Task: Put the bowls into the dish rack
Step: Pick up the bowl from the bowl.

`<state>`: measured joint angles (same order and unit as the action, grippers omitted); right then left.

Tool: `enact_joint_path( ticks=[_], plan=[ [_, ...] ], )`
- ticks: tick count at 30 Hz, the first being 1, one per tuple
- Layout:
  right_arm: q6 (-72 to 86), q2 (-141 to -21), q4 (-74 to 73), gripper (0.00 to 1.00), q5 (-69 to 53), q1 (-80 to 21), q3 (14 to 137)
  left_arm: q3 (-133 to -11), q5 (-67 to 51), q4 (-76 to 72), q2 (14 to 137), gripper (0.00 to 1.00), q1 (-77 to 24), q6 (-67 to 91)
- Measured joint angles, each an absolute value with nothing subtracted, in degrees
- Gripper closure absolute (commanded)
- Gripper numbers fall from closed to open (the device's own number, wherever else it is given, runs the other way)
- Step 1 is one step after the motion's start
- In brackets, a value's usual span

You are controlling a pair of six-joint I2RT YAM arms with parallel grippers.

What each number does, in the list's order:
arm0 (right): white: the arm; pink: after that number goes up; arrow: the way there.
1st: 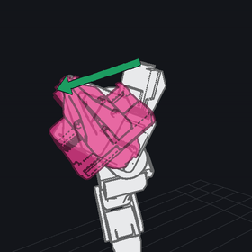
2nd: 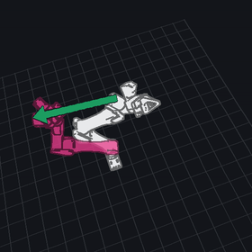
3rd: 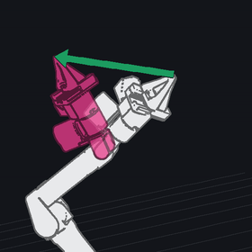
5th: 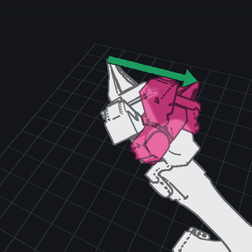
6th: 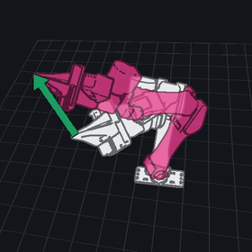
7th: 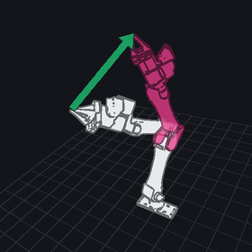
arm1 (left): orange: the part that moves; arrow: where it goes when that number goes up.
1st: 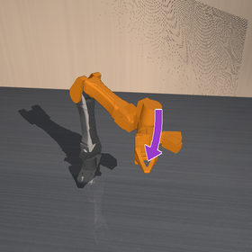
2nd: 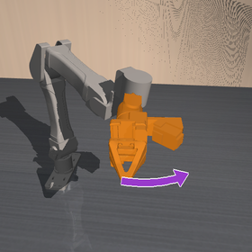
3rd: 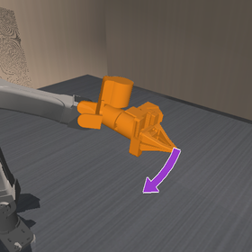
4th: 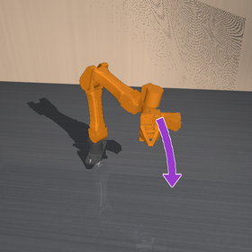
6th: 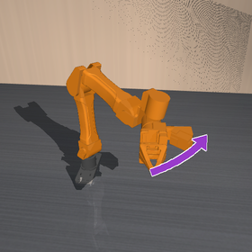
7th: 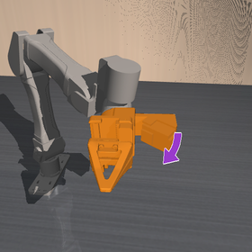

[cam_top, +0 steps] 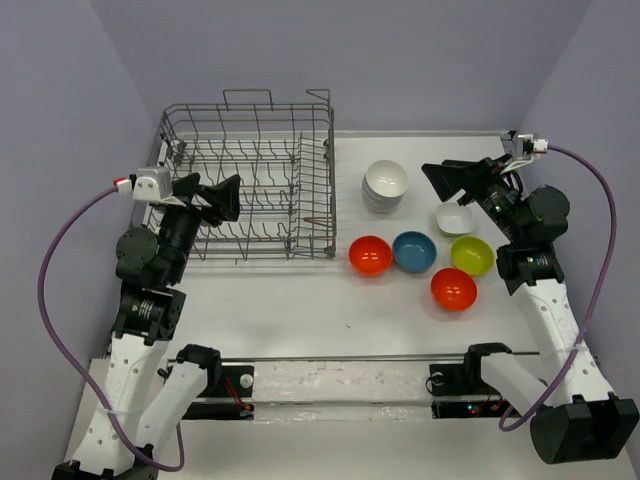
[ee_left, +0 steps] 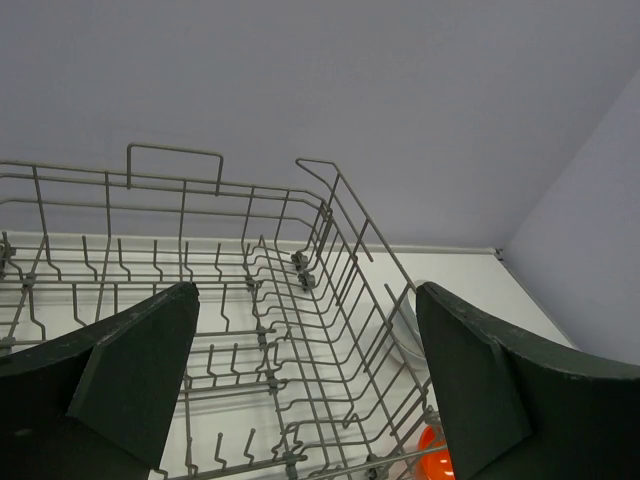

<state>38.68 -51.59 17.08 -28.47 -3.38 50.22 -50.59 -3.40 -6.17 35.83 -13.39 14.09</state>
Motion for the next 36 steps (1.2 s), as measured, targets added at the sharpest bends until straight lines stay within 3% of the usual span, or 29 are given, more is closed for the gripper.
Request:
enact_joint_path(
  ticks=[13,20,24,29,30,31,36],
  plan=[
    [40.16,-52.66,16.60,0.00,-27.64,-3.38,51.64,-50.59,-3.40,-6.17,35.83,0.01,-13.39,14.11],
    [38.13,-65.91,6.11,0.01,-16.29,-3.38,62.50,-50.59,-3.36,-6.17,36.38,0.01,-13.39,14.13],
    [36.07,-77.08,-3.03,0.14,-7.46,-3.95,70.28,-50.59,-2.83,-6.11,36.77,0.01,-13.39,14.13],
    [33.65,-87.20,-10.37,0.23,3.27,-6.46,75.20,-50.59,-2.35,-6.09,36.67,0.01,-13.39,14.13],
    [33.12,-88.71,-11.33,0.26,4.99,-7.05,75.88,-50.59,-2.24,-6.07,36.62,0.01,-13.39,14.13],
    [32.69,-90.41,-12.25,0.35,6.85,-8.05,76.66,-50.59,-2.17,-6.07,36.60,0.01,-13.39,14.13],
    [31.68,-94.37,-14.44,0.43,10.22,-9.87,79.15,-50.59,-1.83,-5.89,36.51,0.01,-13.39,14.13]
  ],
)
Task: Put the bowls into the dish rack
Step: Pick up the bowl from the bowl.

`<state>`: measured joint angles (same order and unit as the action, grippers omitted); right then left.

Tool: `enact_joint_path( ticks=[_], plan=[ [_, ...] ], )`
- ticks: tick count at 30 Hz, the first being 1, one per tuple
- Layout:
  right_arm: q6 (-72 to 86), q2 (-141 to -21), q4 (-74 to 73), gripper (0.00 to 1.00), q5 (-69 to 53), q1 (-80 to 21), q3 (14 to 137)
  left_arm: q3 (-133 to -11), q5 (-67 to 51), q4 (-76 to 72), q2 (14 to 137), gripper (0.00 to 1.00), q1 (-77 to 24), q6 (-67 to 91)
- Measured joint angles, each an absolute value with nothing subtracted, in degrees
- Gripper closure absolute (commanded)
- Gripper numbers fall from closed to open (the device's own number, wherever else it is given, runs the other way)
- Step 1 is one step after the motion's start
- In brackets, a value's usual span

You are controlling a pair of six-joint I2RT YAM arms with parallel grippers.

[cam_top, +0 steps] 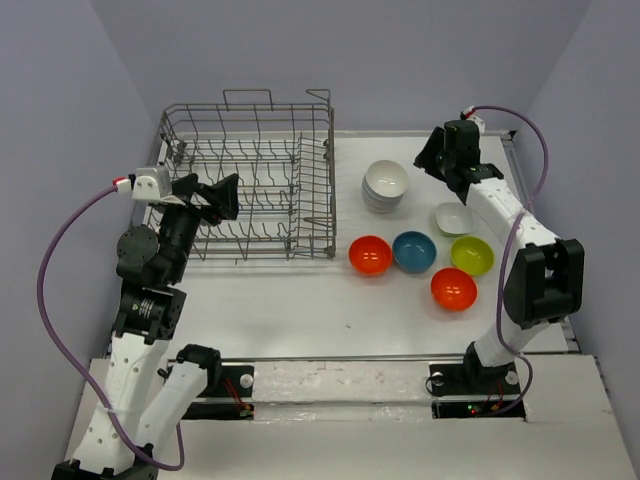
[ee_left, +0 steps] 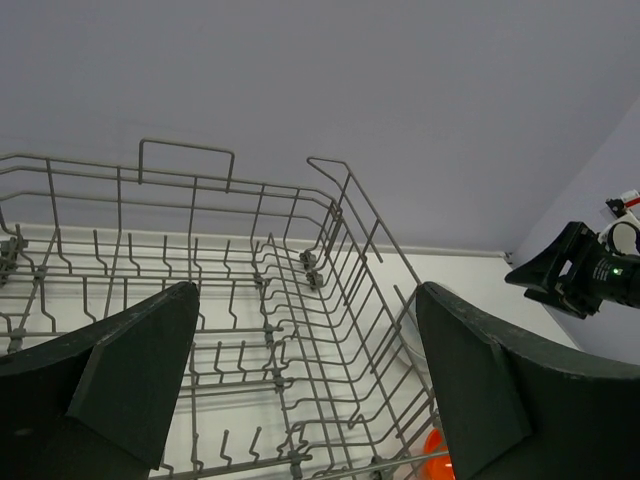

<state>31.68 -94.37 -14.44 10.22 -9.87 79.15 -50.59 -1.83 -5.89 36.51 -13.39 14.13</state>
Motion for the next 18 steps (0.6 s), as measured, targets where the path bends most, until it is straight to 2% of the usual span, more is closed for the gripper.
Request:
enact_joint_path(
  ticks=[18],
  plan=[
    [30.89,-103.37,-16.25,0.43,14.04,-13.58,83.00,-50.59,-1.02,-5.23,36.10,0.01,-13.37,14.11]
  ],
)
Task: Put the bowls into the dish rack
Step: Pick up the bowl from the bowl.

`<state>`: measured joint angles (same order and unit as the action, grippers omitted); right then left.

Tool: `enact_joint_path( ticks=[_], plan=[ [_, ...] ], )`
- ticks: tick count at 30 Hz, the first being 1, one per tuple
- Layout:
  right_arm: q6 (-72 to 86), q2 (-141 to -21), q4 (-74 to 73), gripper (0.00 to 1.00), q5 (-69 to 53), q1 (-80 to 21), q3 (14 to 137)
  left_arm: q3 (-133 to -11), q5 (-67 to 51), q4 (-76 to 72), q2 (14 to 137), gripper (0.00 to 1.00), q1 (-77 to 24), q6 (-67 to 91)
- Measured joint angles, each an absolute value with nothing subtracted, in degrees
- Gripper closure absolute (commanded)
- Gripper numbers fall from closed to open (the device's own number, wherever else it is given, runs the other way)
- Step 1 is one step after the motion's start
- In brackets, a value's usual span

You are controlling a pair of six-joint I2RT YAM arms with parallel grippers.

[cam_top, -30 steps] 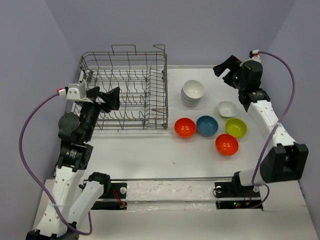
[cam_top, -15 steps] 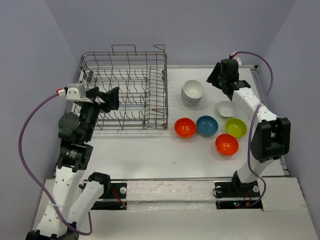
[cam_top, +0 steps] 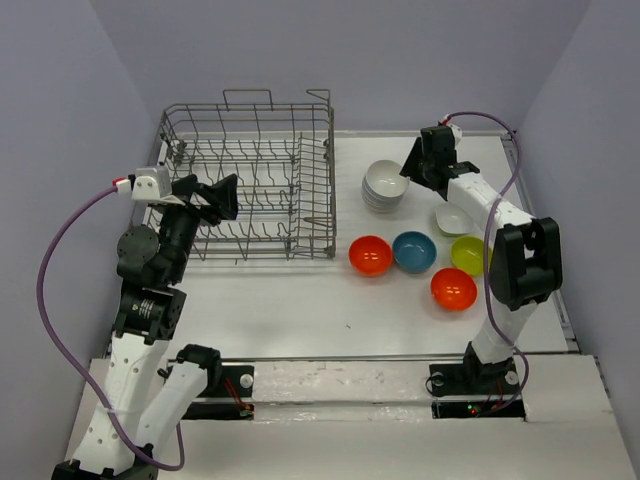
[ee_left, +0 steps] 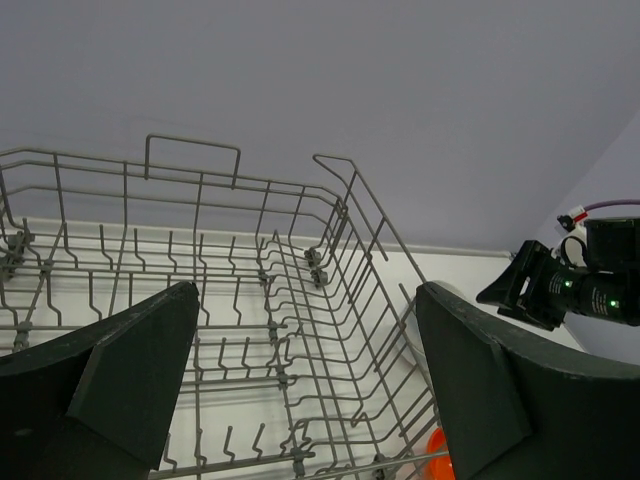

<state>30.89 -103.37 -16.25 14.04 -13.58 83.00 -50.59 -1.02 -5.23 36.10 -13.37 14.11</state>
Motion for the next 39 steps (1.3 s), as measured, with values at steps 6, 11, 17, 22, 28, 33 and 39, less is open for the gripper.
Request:
enact_joint_path(
  ticks=[6,11,17,22,28,33,39],
  plan=[
    [31.09,-104.51,-16.27,0.47,14.22,-13.58,83.00,-50.59,0.08,-4.95,36.12,0.01,-13.32,14.11],
    [31.31,-105.27,-16.12,0.50,14.20,-13.58,83.00,-50.59,0.51,-4.89,36.12,0.01,-13.02,14.11],
    [31.33,-107.04,-16.14,0.51,14.17,-13.69,82.98,-50.59,0.56,-4.89,36.14,0.01,-13.02,14.11],
    [31.38,-107.35,-16.01,0.57,13.82,-14.02,82.98,-50.59,0.58,-4.89,36.16,0.01,-13.02,14.13],
    [31.77,-107.35,-15.99,0.59,13.08,-14.26,82.98,-50.59,0.78,-4.89,36.18,0.01,-12.99,14.22],
    [31.99,-107.35,-15.90,0.62,13.06,-14.26,82.59,-50.59,1.13,-4.84,36.21,0.01,-12.99,14.44],
    [32.40,-107.35,-15.81,0.64,13.04,-14.28,82.35,-50.59,1.63,-4.82,36.21,0.01,-12.99,14.50]
  ],
)
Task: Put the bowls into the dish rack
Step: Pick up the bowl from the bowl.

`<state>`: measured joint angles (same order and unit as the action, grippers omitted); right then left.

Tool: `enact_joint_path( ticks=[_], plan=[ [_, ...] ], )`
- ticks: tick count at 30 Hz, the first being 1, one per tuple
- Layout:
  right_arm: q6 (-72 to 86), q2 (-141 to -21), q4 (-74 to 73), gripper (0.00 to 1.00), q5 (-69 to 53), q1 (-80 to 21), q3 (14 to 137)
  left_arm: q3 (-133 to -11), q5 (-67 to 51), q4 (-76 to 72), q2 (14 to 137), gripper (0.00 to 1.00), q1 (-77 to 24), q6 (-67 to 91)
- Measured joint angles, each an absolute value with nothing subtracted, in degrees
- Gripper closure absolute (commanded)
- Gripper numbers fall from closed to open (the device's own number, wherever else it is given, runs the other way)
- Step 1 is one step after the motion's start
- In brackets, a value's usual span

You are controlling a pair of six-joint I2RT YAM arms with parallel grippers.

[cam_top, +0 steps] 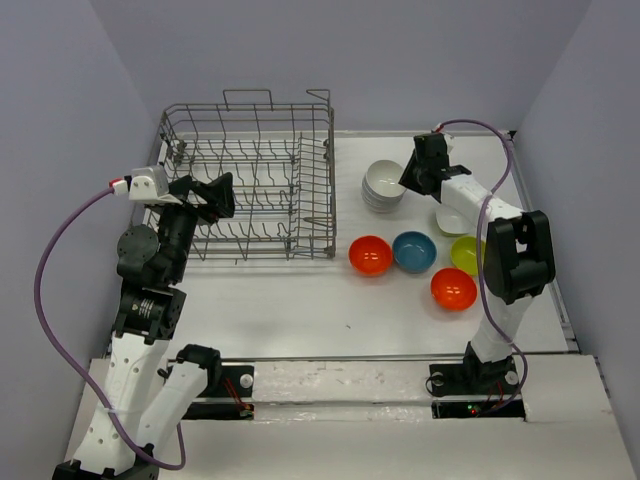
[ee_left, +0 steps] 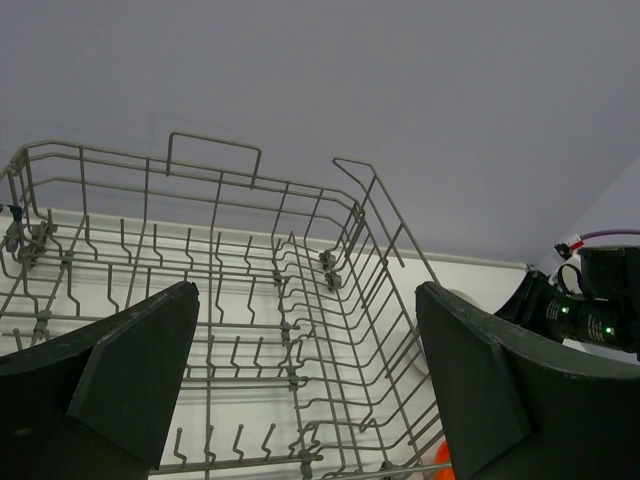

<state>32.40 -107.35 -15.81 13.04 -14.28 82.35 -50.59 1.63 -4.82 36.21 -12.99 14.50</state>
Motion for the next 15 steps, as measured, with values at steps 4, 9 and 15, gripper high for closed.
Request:
enact_joint_path(
  ticks=[4,9,15],
  plan=[
    [32.80,-107.35,-15.51,0.66,12.60,-14.26,81.65,-50.59,2.00,-4.69,36.21,0.01,-12.99,14.52],
    [33.06,-107.35,-15.22,0.68,11.75,-14.28,81.56,-50.59,2.07,-4.43,36.18,0.01,-12.99,14.52],
    [33.23,-107.35,-14.94,0.72,11.53,-14.26,81.56,-50.59,2.07,-4.43,36.18,0.01,-12.99,14.52]
  ],
)
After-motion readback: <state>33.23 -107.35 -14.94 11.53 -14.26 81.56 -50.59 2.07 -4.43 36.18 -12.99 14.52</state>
